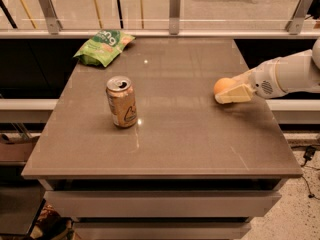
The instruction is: Move orange near green rice chip bag
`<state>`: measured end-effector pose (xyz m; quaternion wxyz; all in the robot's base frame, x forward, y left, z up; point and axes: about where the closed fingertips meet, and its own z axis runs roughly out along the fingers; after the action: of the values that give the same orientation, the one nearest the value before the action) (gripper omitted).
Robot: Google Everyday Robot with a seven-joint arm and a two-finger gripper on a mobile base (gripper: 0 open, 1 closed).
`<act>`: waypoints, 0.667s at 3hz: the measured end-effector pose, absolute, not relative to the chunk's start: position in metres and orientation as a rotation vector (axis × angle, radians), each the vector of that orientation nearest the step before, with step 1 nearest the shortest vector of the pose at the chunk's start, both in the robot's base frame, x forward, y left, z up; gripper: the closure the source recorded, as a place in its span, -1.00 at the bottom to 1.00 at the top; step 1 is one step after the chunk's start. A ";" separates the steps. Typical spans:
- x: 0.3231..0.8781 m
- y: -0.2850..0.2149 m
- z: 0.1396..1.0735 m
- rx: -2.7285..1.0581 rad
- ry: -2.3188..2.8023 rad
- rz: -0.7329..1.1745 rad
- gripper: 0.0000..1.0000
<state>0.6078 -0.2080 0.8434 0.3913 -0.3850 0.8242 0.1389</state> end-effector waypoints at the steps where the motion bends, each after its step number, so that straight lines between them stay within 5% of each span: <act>1: 0.608 -0.206 0.843 -0.981 2.093 0.355 0.26; 2: 0.608 -0.204 0.842 -0.984 2.093 0.358 0.74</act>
Offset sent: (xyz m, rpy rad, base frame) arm 0.0001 0.0014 -0.0004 0.0002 0.0009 0.0024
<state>0.6081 -0.2043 0.8422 0.3901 -0.3873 0.8234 0.1408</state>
